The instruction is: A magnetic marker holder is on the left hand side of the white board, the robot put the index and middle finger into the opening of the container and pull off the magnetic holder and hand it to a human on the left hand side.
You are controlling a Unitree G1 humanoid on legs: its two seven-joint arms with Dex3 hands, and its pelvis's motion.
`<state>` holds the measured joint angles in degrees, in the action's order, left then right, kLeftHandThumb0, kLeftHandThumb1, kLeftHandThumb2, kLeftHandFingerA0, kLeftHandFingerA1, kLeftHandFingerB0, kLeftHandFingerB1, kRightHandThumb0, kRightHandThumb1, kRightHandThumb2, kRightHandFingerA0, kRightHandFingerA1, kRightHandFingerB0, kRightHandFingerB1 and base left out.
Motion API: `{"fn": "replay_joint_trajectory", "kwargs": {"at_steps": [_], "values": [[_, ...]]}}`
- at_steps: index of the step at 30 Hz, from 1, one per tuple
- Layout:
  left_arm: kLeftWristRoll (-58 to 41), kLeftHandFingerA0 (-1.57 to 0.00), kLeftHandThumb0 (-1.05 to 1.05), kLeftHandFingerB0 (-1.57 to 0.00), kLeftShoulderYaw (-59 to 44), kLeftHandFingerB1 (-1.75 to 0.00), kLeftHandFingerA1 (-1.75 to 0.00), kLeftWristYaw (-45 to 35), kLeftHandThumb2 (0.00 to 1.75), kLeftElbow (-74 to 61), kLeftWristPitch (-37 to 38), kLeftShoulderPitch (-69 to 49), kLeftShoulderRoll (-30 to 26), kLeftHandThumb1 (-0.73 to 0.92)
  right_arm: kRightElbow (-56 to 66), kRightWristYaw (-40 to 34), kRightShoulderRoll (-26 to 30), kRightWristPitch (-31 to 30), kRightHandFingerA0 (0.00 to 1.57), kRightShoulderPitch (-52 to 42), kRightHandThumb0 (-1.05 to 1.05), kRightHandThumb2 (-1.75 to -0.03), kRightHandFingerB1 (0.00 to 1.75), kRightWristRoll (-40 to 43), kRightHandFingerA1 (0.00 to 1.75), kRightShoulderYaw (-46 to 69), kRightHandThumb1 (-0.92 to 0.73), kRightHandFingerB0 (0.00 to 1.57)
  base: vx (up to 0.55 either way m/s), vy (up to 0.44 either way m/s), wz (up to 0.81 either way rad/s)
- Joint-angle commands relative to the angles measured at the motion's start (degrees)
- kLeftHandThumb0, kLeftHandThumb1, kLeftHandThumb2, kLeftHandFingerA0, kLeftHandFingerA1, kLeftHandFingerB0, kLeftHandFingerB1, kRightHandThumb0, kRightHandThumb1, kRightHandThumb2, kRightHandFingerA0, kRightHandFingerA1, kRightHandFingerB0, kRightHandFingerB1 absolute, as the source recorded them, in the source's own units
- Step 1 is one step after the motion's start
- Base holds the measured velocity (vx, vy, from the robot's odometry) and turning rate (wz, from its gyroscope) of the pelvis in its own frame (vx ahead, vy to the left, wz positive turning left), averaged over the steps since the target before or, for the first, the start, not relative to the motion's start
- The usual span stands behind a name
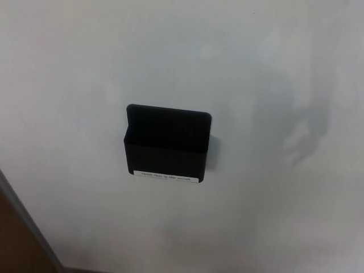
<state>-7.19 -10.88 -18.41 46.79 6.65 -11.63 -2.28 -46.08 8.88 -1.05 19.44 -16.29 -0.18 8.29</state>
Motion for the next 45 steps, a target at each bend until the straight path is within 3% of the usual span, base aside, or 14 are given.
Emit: {"fn": "replay_joint_trajectory", "kwargs": {"at_steps": [1, 4, 11, 16, 17, 21, 23, 32, 33, 36, 37, 38, 42, 45], "values": [[-12.27, -0.41, -0.58, -0.3, -6.1, -0.33, -0.4, -13.54, 0.59, -4.42, 5.58, 2.41, 0.4, 0.63, 1.69, 5.38, -2.17, 19.21, 0.56, 1.9, -0.54, -0.62, 0.31, 10.59, 0.42, 5.81, -0.75, 0.31, 0.0, 0.0, 0.0], [-11.83, -0.27, -0.69, -0.16, -5.59, -0.43, -0.48, -15.28, 0.84, -7.61, 7.53, 2.37, -0.37, 0.51, 2.26, 6.46, -2.74, 19.98, 0.57, 1.64, -0.54, -0.63, 0.31, 11.2, 0.42, 6.27, -0.74, 0.32, 0.0, 0.0, 0.0], [-8.52, -0.29, -0.64, -0.25, -4.44, -0.29, -0.34, -14.56, 0.58, -18.7, 13.96, 3.28, -3.81, 0.61, 3.21, 8.59, -3.36, 19.31, 0.56, 1.18, -0.52, -0.62, 0.31, 13.23, 0.42, 8.11, -0.74, 0.31, 0.0, 0.0, 0.0], [-5.71, -0.29, -0.65, -0.27, -3.36, -0.29, -0.35, -13.73, 0.58, -27.85, 14.79, 5.36, -8.46, 0.61, 1.89, 10.1, -3.25, 19.4, 0.54, 1.86, -0.53, -0.62, 0.31, 14.64, 0.42, 9.51, -0.71, 0.3, 0.0, 0.0, 0.0], [-5.01, -0.33, -0.63, -0.16, -3.18, -0.42, -0.52, -13.33, 0.89, -29.74, 14.64, 5.82, -9.5, 0.46, 1.57, 10.14, -3.25, 19.64, 0.54, 1.99, -0.53, -0.62, 0.32, 14.62, 0.42, 9.63, -0.73, 0.32, 0.0, 0.0, 0.0], [-2.3, -0.42, -0.67, -0.32, -2.09, -0.32, -0.35, -11.59, 0.6, -36.49, 14.08, 7.65, -13.24, 0.57, 0.04, 10.32, -2.95, 20.48, 0.54, 2.94, -0.54, -0.62, 0.32, 14.71, 0.42, 10.14, -0.72, 0.32, 0.0, 0.0, 0.0], [-2.98, -0.38, -0.63, -0.19, -1.62, -0.42, -0.52, -12.29, 0.87, -37.93, 13.18, 8.56, -14.49, 0.45, -1.12, 10.99, -2.75, 20.9, 0.56, 3.49, -0.55, -0.61, 0.32, 15.32, 0.41, 10.58, -0.71, 0.32, 0.0, 0.0, 0.0], [0.54, -0.35, -0.65, -0.17, 2.07, -0.4, -0.49, -11.78, 0.84, -43.97, 10.74, 13.61, -20.14, 0.43, -7.24, 11.84, -0.9, 25.42, 0.55, 5.58, -0.54, -0.62, 0.31, 14.64, 0.41, 11.7, -0.75, 0.3, 0.0, 0.0, 0.0], [0.89, -0.44, -0.66, -0.29, 3.31, -0.31, -0.34, -12.8, 0.58, -44.97, 8.65, 15.58, -21.58, 0.55, -7.68, 11.83, -0.93, 25.54, 0.56, 5.74, -0.53, -0.62, 0.32, 14.81, 0.41, 11.78, -0.75, 0.3, 0.0, 0.0, 0.0], [2.04, -0.59, -0.74, -0.25, 5.25, -0.4, -0.49, -13.9, 0.78, -45.67, 5.87, 18.44, -23.97, 0.47, -8.14, 11.62, -1.31, 25.7, 0.57, 5.99, -0.53, -0.62, 0.32, 15.38, 0.43, 12.13, -0.74, 0.33, 0.0, 0.0, 0.0], [2.5, -0.88, -0.67, -0.29, 5.87, -0.31, -0.51, -13.85, 0.57, -46.67, 4.01, 18.9, -24.93, 0.53, -7.95, 11.35, -1.41, 25.92, 0.56, 5.71, -0.53, -0.62, 0.32, 15.17, 0.43, 12.01, -0.71, 0.32, 0.0, 0.0, 0.0], [2.91, -0.53, -0.73, -0.26, 6.52, -0.4, -0.48, -14.05, 0.77, -47.01, 3.44, 19.81, -25.64, 0.46, -7.5, 10.78, -1.6, 25.8, 0.57, 5.38, -0.52, -0.62, 0.31, 14.9, 0.43, 11.89, -0.71, 0.32, 0.0, 0.0, 0.0], [7.0, -0.3, -0.71, -0.25, 9.31, -0.38, -0.43, -13.52, 0.74, -48.78, 2.27, 23.1, -28.1, 0.45, -7.08, 11.25, -2.13, 26.12, 0.56, 4.76, -0.49, -0.62, 0.32, 15.54, 0.42, 11.98, -0.72, 0.32, 0.0, 0.0, 0.0], [8.92, -0.47, -0.65, -0.27, 11.08, -0.3, -0.38, -13.3, 0.57, -51.08, -0.35, 24.8, -29.68, 0.53, -7.02, 10.81, -2.01, 25.68, 0.55, 4.38, -0.51, -0.62, 0.31, 14.82, 0.42, 11.56, -0.72, 0.32, 0.0, 0.0, 0.0]]}}
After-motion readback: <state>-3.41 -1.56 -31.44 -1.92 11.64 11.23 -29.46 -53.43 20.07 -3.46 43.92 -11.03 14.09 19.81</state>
